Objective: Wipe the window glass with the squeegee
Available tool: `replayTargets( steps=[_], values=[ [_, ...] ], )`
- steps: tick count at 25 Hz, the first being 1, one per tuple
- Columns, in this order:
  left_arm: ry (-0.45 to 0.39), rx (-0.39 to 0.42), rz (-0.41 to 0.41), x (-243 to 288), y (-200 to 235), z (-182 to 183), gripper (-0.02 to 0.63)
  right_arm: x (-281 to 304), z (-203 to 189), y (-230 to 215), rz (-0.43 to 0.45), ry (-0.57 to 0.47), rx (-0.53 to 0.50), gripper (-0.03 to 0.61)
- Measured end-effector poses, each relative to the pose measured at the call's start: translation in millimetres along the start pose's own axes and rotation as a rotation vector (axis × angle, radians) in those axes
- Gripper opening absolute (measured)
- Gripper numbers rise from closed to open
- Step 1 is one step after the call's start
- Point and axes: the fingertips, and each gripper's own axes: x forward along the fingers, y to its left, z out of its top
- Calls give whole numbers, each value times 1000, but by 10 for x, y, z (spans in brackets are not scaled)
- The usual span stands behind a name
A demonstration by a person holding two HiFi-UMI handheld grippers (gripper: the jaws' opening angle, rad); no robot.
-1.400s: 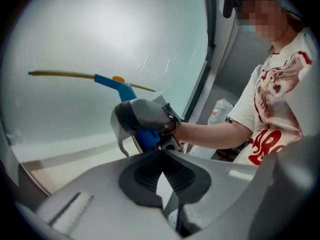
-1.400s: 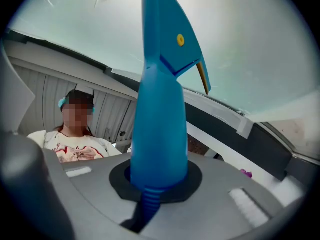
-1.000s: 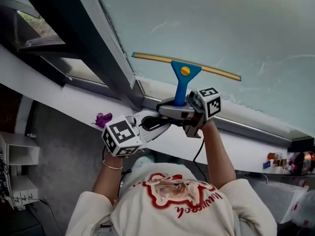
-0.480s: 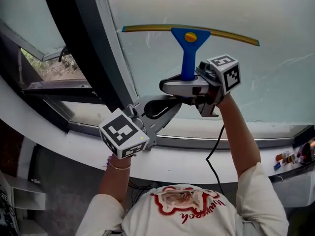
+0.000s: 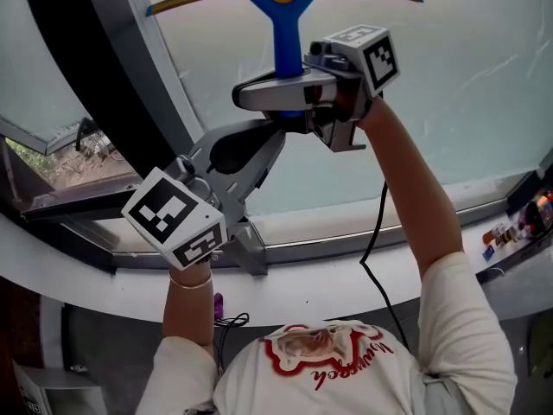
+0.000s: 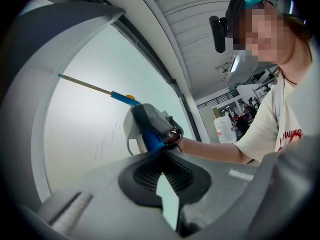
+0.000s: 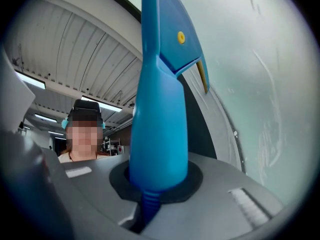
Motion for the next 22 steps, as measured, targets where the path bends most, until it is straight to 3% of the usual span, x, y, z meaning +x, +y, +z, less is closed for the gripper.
replayTargets(
  steps=[4,22],
  values=[
    [-4,-12,42,5,38,-21,6,-17,18,-23,39,-39,42,14],
    [58,-102,101,126,96,-414,6,-212,-320,-305,-17,-62,97,25]
  ],
)
